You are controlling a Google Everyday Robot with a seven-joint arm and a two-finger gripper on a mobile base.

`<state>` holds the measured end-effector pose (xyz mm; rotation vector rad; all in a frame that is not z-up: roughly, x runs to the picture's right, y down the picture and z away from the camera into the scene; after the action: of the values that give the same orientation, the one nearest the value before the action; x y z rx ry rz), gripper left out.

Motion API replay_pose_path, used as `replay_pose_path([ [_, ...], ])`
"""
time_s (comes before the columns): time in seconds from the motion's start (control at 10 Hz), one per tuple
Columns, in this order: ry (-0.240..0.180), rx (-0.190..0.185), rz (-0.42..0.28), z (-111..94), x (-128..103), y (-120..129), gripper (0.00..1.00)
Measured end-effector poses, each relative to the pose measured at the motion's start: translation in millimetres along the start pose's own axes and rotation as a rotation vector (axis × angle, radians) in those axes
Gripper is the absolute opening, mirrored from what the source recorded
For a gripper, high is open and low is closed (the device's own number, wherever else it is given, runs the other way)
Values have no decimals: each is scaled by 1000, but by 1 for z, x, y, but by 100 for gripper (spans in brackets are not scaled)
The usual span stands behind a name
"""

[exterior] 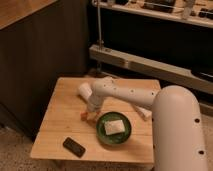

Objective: Drag the pepper across the table

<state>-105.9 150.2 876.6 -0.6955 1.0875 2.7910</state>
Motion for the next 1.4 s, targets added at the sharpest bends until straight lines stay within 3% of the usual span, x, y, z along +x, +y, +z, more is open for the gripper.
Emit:
replay_pose_path([
  [1.4, -2, 79, -164, 18, 44, -27, 0],
])
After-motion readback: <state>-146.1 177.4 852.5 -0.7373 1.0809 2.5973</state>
